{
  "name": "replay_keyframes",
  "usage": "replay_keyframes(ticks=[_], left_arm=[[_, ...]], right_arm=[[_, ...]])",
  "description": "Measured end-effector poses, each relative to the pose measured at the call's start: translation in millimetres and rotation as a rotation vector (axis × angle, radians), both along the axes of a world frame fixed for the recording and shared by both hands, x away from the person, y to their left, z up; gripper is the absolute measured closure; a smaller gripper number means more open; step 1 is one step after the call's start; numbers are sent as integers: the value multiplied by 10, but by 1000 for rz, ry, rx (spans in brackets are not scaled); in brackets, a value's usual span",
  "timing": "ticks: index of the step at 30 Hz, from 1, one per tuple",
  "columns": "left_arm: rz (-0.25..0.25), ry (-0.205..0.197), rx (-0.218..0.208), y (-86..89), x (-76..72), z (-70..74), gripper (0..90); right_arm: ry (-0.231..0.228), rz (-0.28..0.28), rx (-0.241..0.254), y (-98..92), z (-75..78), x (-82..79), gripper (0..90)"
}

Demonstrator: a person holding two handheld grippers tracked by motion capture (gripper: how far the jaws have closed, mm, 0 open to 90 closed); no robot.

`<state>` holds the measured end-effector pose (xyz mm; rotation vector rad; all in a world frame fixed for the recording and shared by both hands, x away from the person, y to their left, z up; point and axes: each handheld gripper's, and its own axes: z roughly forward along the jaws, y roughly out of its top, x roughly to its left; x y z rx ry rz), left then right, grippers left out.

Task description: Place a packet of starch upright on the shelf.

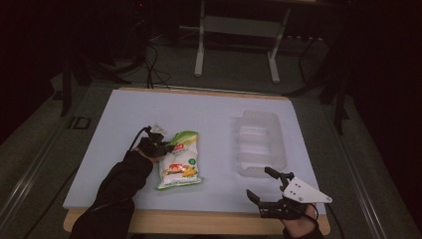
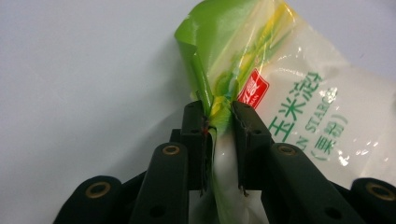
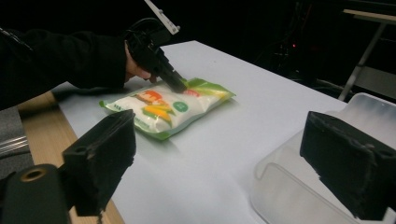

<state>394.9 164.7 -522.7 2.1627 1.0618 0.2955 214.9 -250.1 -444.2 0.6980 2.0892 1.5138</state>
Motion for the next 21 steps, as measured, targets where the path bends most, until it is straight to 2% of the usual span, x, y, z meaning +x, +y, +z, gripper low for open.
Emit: replay_keyframes(ticks=[5,6,9,17,18,21], left_arm=[[-3,-30,-7,-7,-23,92,776],[-6,-46,-14,-14,-40,156,776],[-10,-62,-26,-16,-73,237,779],[-20,-87,-48,-6,-163,378,786],[-36,-110,-52,-16,-219,464,787],[-50,-123,-53,-34,-263,544,790]], right_arm=[[-8,-5,3,-20,10,6,139],[-5,-3,3,-25,16,6,141],[-17,-17,7,-35,25,-2,139],[-22,-27,19,-65,47,0,150],[-36,-34,15,-69,59,-5,138],[-34,-36,7,-64,60,-1,131]])
